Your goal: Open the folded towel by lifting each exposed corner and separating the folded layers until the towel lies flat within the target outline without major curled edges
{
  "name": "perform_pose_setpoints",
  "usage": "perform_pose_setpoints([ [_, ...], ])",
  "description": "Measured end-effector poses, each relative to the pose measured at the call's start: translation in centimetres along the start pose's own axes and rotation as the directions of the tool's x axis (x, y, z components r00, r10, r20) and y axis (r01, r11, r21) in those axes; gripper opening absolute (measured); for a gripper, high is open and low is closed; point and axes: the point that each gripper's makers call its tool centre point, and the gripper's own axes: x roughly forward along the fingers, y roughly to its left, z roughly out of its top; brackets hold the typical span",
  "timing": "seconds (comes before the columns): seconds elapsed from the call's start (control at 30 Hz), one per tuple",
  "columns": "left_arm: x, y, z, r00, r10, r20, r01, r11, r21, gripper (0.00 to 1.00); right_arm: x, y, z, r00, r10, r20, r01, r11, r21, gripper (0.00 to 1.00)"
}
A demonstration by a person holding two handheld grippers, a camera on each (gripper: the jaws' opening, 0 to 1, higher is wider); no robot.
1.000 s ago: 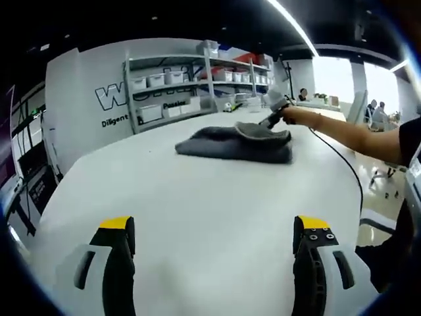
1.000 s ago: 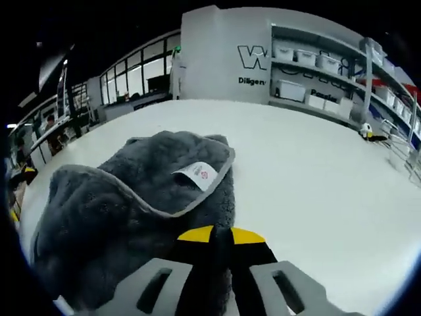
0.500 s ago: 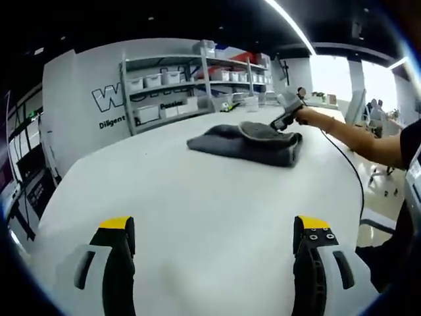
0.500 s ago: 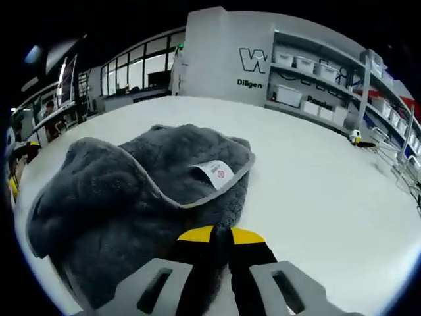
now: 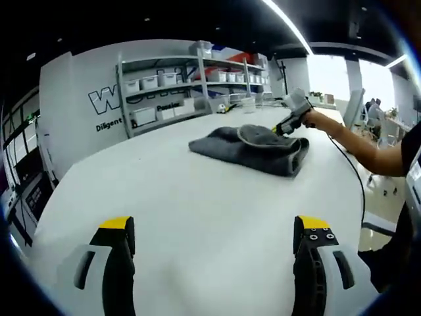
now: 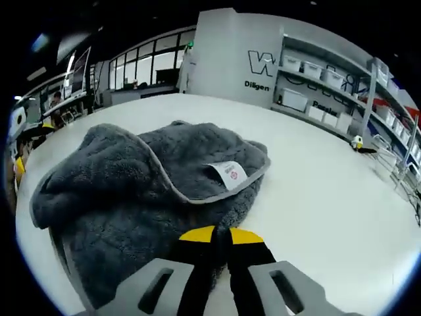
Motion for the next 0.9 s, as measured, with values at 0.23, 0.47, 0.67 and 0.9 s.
perform_pose_setpoints([
  [0.23,1.6,-1.0,1.0,0.999,-0.029,0.016,0.029,1.000,-0.007,0.99,-1.4,-1.0,1.5,0.997,-0.021,0.080,0.022,1.000,-0.020,0.09],
  [0.47,3.2,-2.3,2.1,0.997,-0.070,0.020,0.070,0.998,0.007,0.98,-3.0,-0.9,4.6,0.973,0.019,0.229,-0.025,0.999,0.024,0.40],
  [0.67,4.4,-2.9,3.9,0.994,-0.098,0.055,0.099,0.995,-0.003,0.99,-2.7,-0.9,4.1,0.977,0.035,0.212,-0.044,0.998,0.039,0.69],
  [0.9,6.0,-3.3,5.9,0.990,-0.115,0.080,0.117,0.993,-0.017,0.99,-3.0,-1.0,3.6,0.984,0.029,0.175,-0.037,0.998,0.045,0.99],
])
